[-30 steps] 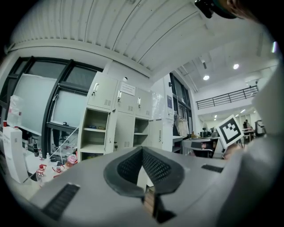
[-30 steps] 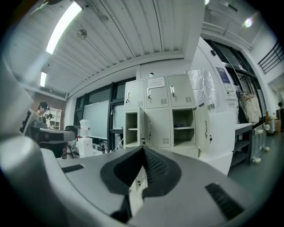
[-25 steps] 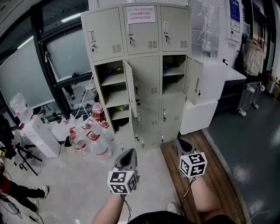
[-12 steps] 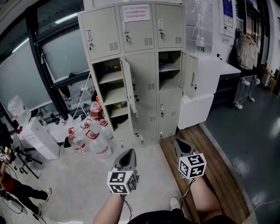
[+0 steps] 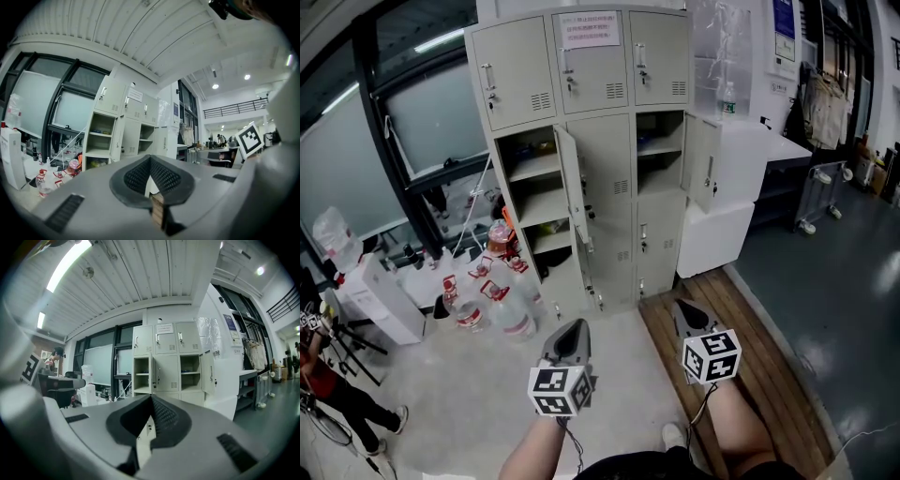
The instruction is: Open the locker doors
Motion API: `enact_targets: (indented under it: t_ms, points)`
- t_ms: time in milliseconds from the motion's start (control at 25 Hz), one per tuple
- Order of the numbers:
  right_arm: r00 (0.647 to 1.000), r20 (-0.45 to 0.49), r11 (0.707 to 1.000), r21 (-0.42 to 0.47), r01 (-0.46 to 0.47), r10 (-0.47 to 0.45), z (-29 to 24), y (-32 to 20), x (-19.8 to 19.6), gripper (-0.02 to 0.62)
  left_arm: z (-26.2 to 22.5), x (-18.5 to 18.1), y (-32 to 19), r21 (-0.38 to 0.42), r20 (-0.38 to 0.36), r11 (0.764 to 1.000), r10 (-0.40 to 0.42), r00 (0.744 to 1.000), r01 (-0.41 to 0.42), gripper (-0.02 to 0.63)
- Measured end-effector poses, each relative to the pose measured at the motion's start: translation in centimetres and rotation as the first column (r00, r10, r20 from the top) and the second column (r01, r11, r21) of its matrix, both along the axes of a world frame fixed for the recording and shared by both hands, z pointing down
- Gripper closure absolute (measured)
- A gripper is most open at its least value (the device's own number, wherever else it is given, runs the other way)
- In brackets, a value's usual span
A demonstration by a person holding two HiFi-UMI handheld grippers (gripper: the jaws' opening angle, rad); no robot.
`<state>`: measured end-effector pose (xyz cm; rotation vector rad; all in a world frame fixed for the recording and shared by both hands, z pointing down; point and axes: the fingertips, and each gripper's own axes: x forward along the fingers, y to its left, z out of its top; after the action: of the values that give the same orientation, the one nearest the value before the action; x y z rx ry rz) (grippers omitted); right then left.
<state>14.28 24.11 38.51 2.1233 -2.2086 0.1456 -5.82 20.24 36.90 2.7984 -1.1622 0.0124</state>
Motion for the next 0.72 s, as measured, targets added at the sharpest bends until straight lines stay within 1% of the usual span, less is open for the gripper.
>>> enact_targets:
  t_ms: [720]
  points:
    - [1.0, 0.004, 1.0, -0.005, 0.003, -0.003, 0.03, -0.21, 0.24, 0.595, 0.04, 0.64, -0.08, -0.001, 0.001, 1.0, 0.008, 1.0, -0.008, 0.605]
